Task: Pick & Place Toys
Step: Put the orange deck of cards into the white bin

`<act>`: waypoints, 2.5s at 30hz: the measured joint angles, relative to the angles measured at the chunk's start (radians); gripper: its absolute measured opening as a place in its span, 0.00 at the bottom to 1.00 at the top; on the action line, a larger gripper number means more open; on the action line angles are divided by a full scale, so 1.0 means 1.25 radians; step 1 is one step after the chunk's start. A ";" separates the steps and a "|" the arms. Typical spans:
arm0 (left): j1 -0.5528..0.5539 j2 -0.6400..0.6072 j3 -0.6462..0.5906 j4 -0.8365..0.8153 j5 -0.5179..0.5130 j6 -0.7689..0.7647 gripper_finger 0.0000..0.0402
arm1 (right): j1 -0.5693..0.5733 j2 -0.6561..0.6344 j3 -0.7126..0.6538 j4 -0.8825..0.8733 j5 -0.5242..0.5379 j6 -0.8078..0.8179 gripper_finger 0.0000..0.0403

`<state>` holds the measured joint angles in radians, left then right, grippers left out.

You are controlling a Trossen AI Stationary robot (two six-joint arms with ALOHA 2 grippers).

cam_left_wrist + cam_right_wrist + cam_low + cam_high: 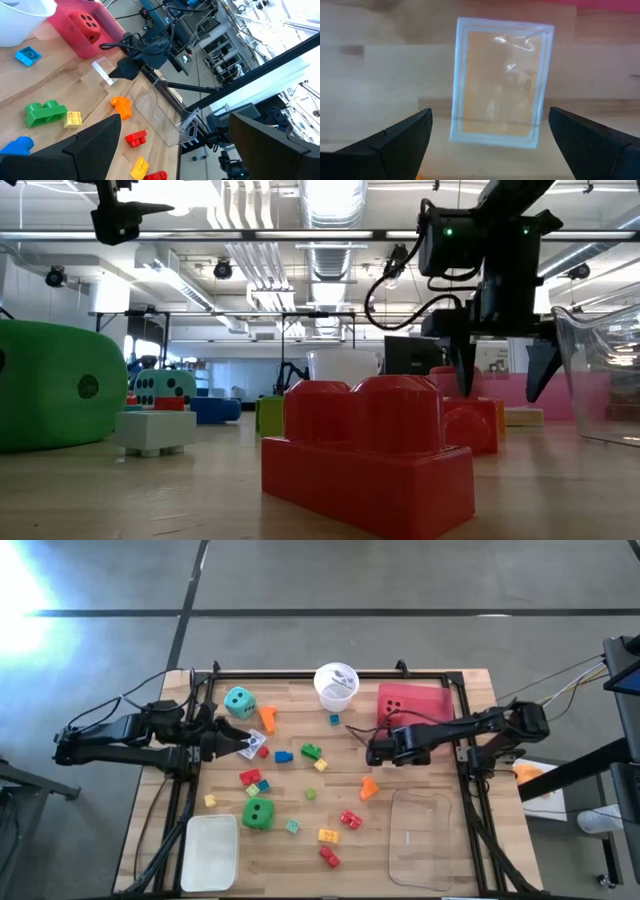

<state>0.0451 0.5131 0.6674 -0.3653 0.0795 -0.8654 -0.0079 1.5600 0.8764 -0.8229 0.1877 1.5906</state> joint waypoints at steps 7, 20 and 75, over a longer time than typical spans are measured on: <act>0.000 0.000 0.000 0.000 0.000 -0.003 0.93 | -0.004 0.074 0.005 0.012 -0.001 -0.018 0.97; 0.000 0.000 0.000 0.000 0.000 -0.008 0.93 | -0.004 0.104 0.019 0.013 -0.001 -0.001 0.73; 0.015 0.589 0.208 0.289 0.039 -0.351 0.93 | 0.173 0.012 0.480 0.083 0.218 -0.989 0.73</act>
<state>0.0640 1.2497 0.9276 -0.0043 0.1287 -1.3039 0.2087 1.5745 1.4769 -0.7186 0.4607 0.3549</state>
